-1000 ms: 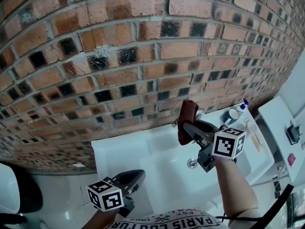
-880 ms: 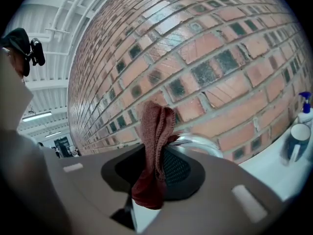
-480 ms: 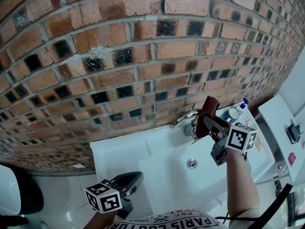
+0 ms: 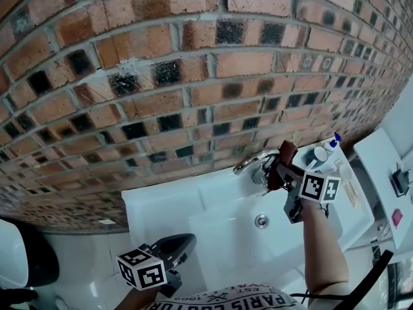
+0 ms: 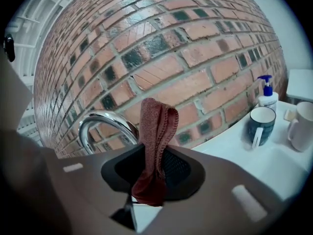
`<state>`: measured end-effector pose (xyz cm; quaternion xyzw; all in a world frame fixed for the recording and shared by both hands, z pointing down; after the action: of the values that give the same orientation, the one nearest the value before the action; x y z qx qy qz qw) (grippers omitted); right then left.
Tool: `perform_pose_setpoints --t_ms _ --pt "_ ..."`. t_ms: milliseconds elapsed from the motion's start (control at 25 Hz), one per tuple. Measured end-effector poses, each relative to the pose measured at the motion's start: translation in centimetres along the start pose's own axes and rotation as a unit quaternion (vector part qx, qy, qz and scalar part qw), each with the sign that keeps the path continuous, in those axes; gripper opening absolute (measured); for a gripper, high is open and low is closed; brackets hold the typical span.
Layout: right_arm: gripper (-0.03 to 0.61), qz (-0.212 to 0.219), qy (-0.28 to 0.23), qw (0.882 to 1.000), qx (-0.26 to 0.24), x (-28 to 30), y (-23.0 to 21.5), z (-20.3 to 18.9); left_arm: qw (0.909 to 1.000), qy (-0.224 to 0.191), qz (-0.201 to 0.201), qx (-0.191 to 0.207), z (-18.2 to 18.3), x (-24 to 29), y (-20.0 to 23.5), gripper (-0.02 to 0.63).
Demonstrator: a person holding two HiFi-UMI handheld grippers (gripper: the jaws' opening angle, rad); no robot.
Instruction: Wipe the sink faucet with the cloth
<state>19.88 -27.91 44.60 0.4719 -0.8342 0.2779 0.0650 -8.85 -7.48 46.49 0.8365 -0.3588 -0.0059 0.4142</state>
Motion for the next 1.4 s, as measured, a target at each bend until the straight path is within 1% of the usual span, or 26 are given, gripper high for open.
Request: perform_pose_setpoints --t_ms 200,360,520,600,680,760,840,920,1160,1280,1400 --pt "0.092 -0.016 0.029 0.999 0.011 1.4 -1.1 -2.1 1.0000 -0.002 0.002 -0.001 0.1 0.2 0.1 0.006" --pt "0.092 -0.018 0.033 0.999 0.005 1.4 -1.2 -2.1 1.0000 0.000 0.005 0.002 0.2 0.0 -0.2 0.006" --pt "0.094 -0.009 0.009 1.000 -0.012 -0.9 0.3 -1.6 1.0000 -0.002 0.008 0.004 0.2 -0.3 -0.5 0.006" --pt "0.094 0.006 -0.011 1.000 -0.021 -2.6 2.0 -1.3 0.9999 -0.002 0.007 0.008 0.3 -0.3 -0.7 0.006" --pt "0.094 0.030 -0.021 0.999 -0.037 -3.7 4.1 -1.0 0.9999 -0.001 0.005 0.010 0.3 -0.3 -0.9 0.006" --pt "0.094 0.054 -0.016 0.996 -0.067 -4.1 6.0 -1.2 0.9999 0.000 0.002 0.011 0.1 -0.1 -1.2 0.006" --pt "0.094 0.065 -0.002 0.992 -0.106 -3.7 7.3 -1.6 0.9999 0.003 -0.001 0.011 -0.1 0.0 -1.4 0.006" --pt "0.094 0.067 0.017 0.989 -0.128 -2.9 7.9 -2.0 0.9999 0.005 -0.003 0.012 -0.3 -0.1 -1.5 0.006" --pt "0.094 0.036 0.062 0.979 -0.192 0.5 7.4 -2.3 0.9999 -0.006 0.005 0.008 0.2 -1.0 -0.7 0.006" --pt "0.094 0.018 0.090 0.975 -0.202 2.2 6.6 -3.0 0.9999 -0.011 0.006 0.006 0.5 -1.2 -0.4 0.006" --pt "0.095 -0.012 0.121 0.974 -0.191 3.1 5.2 -4.0 0.9999 -0.012 0.005 0.004 0.5 -1.1 0.0 0.006"
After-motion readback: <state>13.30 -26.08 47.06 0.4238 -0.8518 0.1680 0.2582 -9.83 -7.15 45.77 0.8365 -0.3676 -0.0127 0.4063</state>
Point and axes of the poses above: the fingertips, and each gripper's own axes: x forward along the fingers, y to its left, z out of its top, the point moved 3 cm from there along -x, backward along the fingers, and after that the axes turned 5 degrees about -x, right-handed, at the moved point
